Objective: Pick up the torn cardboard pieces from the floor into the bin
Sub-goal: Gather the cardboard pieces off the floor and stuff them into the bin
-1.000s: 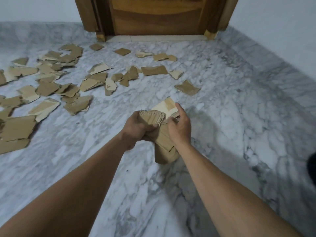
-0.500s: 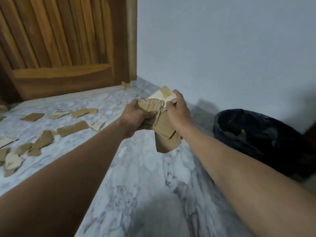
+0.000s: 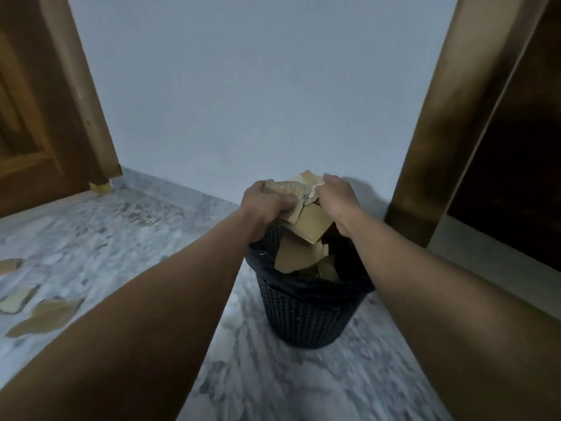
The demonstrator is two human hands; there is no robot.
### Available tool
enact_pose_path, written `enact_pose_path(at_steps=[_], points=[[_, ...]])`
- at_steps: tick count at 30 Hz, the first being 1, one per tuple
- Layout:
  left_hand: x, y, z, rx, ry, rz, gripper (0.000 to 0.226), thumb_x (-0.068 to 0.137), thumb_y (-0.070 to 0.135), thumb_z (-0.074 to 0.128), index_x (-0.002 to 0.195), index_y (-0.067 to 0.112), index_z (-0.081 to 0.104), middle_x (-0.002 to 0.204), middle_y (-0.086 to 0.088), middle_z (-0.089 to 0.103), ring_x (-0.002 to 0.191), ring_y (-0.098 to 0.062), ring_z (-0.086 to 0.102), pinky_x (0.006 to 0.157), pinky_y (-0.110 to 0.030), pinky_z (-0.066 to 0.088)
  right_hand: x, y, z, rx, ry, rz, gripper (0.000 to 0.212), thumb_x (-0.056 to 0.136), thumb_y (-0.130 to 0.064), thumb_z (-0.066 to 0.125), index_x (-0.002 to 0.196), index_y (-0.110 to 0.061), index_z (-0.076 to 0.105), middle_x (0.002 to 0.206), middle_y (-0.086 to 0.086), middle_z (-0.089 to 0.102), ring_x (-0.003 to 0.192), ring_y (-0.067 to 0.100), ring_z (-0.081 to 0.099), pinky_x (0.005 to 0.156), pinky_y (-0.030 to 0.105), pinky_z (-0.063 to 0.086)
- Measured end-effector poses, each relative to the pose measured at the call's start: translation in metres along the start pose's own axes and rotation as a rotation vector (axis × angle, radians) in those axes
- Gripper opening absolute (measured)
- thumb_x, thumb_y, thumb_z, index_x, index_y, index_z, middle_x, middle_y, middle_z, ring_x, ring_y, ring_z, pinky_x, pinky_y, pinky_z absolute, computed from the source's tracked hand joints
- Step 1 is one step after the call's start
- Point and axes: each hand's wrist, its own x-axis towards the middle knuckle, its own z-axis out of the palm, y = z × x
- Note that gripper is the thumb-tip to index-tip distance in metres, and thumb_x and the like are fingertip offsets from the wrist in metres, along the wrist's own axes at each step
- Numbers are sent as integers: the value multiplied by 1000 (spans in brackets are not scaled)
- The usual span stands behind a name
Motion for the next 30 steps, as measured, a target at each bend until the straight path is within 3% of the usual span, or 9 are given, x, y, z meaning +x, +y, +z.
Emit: enact_pose_path(at_steps=[3,5,10,14,17,21,25,27,30], points=[[3,-9,22,204,-66,49,77,80,15,84,146,15,45,130,-11,62,112,-25,62,89,-32,52,4,20,-26,-91,-17,3,43,102,-9,43,144,-5,52,146,11,52,123,27,54,107,36,45],[4,-18,24,414,-38,115,77,83,22,81,149,16,43,137,-12,60,123,-29,59,102,-38,49,2,34,-42,-191,3,-10,41,102,-18,47,141,-8,56,147,9,53,129,28,52,109,35,42],[3,-47,5,905,96,221,72,84,21,64,152,24,40,137,-18,57,124,-37,55,103,-45,49,-1,86,-83,-475,133,-6,40,99,-20,53,137,-8,59,142,16,55,127,34,51,99,33,42],[-6,-56,-5,728,106,49,65,86,0,47,148,20,40,136,-22,54,121,-42,54,97,-43,48,-5,121,-99,-356,-4,156,43,105,-21,48,146,-9,48,147,10,49,132,32,48,102,33,40],[-8,-66,-17,484,64,-51,56,84,-8,41,133,17,46,118,-19,59,97,-37,59,69,-40,53,4,130,-91,-211,-106,235,60,107,-27,45,162,-19,21,164,7,30,145,33,36,118,45,33],[-7,-71,-37,329,110,-101,59,80,-16,35,130,13,50,96,-8,57,88,-30,59,57,-32,50,-1,105,-68,-220,-100,280,70,106,-11,38,164,-28,3,167,6,20,146,35,35,107,37,39],[-13,-64,-80,270,193,-112,58,79,-18,35,124,13,52,97,-10,57,92,-34,59,64,-35,53,3,87,-23,-148,-110,240,76,97,-3,36,160,-36,10,143,14,52,98,30,64,68,33,58],[-13,-61,-111,262,249,-98,58,77,-17,35,123,15,52,104,-16,59,98,-40,60,68,-40,54,5,73,7,-91,-130,231,73,94,-4,37,156,-36,15,120,18,61,93,31,65,75,44,60],[-15,-52,-160,242,324,-60,57,76,-16,36,119,17,52,112,-20,61,101,-44,61,76,-47,58,6,51,55,-50,-159,182,67,95,-4,39,153,-30,21,124,16,57,94,30,63,89,52,58]])
